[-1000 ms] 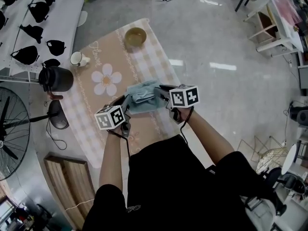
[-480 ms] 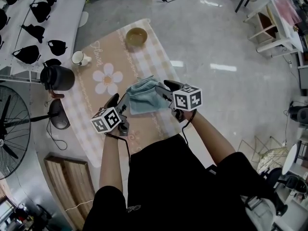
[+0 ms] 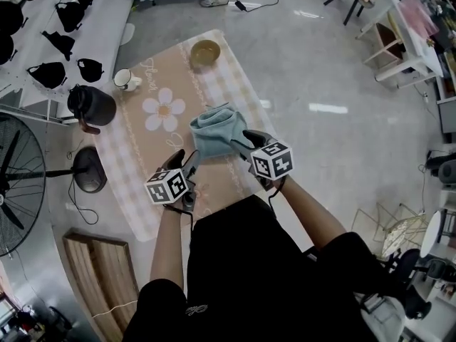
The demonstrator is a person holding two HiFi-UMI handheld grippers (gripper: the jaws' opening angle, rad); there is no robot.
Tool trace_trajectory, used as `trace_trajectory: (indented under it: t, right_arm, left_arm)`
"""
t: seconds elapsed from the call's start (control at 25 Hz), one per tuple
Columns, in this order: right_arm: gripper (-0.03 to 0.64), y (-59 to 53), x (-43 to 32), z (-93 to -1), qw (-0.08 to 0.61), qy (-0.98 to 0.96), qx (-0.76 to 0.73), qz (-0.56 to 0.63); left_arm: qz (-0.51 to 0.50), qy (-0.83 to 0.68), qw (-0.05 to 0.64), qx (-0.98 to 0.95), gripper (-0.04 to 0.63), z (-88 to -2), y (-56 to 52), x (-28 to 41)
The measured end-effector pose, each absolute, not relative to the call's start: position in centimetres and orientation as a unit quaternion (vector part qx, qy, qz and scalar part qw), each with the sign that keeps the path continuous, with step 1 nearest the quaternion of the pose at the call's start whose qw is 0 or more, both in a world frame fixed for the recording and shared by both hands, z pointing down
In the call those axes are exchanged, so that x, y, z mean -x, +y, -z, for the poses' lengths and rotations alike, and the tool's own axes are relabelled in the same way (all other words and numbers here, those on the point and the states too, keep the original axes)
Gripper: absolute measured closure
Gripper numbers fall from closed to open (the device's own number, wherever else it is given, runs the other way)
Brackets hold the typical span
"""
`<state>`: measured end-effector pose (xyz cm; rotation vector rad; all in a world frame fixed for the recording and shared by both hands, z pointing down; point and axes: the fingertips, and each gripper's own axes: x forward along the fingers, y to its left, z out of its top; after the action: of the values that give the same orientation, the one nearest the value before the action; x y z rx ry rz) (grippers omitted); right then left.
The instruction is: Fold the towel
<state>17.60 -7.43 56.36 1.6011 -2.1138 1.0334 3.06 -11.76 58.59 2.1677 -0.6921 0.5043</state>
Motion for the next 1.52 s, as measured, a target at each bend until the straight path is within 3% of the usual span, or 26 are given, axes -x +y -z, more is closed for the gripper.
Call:
trace_trajectory:
  t: [0.08,0.16,0.24,0.44,1.0,1.52]
  right_arm:
    - [0.41,-6.0,-16.4,-56.4,0.154,-0.734,-0.556,-0.358]
    - [0.495,-4.4,-15.4,-56.5,0.161,-0.731,-0.56,-0.355]
    - [0.603,-3.0,-14.2,-56.5,0.16,-0.731,-0.562,-0.354]
    - [0.615,0.7,-10.6,-56.2,0.16,-0.74,-0.558,-0.341]
    - [0.615,6.4,-5.7,-56.6,0.222,-0.736,-0.561,-0.307]
    - [0.615,-2.0,-8.7,-37.8,0.146,-0.777,-0.599,-0.127]
  left_arm:
    - [-0.202,-0.269,0.391,-0.856,0.356,-58.6,-10.2,-2.3]
    - [-0.208,-0.262,0.382,-0.861,0.394,-58.4,-8.7,-1.5]
    - [-0.223,-0.258,0.36,-0.869,0.591,-58.3,-7.1,-0.5]
    - [-0.246,-0.244,0.319,-0.882,0.591,-58.0,-3.3,1.7]
    - [-0.228,-0.24,0.323,-0.887,0.591,-58.0,2.6,4.0]
    - [-0.091,-0.322,0.17,-0.927,0.591,-39.6,-6.3,1.4]
